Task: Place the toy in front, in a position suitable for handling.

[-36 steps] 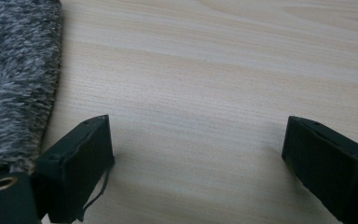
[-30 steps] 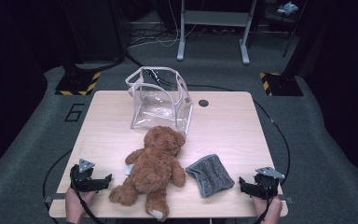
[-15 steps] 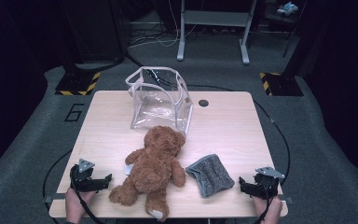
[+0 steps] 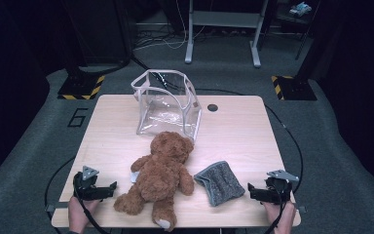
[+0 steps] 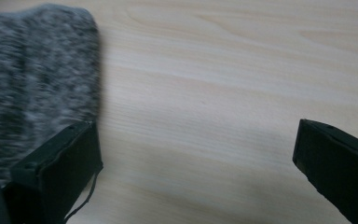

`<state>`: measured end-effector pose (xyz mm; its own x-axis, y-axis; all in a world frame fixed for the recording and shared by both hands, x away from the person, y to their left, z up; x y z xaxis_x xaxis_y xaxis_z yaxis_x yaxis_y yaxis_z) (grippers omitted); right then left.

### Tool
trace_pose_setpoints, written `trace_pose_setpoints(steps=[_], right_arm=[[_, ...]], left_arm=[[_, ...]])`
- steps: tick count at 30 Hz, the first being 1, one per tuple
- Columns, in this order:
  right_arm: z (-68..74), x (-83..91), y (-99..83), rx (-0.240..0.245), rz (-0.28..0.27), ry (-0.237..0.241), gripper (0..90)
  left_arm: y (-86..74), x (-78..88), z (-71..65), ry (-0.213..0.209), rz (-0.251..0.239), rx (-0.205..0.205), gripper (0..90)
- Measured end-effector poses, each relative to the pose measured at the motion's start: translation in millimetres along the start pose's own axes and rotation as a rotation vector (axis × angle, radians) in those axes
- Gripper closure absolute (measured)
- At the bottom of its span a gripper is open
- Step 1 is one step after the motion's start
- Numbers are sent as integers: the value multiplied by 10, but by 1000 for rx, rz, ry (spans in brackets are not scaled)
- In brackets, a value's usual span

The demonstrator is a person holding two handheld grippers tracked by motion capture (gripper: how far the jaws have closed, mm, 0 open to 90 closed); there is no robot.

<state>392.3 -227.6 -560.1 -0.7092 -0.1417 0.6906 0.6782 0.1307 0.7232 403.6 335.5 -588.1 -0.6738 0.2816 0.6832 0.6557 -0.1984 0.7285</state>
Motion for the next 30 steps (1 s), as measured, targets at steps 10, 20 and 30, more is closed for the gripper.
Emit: trace_pose_setpoints(steps=[10,20,30], right_arm=[[406,133,291,99,-4,89,0],[806,61,433,192,18,154,0],[1116,-140,405,242,80,189,0]], left_arm=[[-1,2,1,1,3,0,4],[0,2,1,0,2,1,5],[-3,5,1,-1,6,0,4]])
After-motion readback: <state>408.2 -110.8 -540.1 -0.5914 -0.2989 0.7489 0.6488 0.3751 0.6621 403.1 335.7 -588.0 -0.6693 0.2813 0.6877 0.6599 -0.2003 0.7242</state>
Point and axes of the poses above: each handheld gripper's, and its own axes: x roughly backward along the jaws, y roughly out of its top, z roughly to its left, the point moved 8 cm from there along -x, roughly forward along the jaws, and after that the axes turned 4 degrees about -y, right-handed, at the moved point
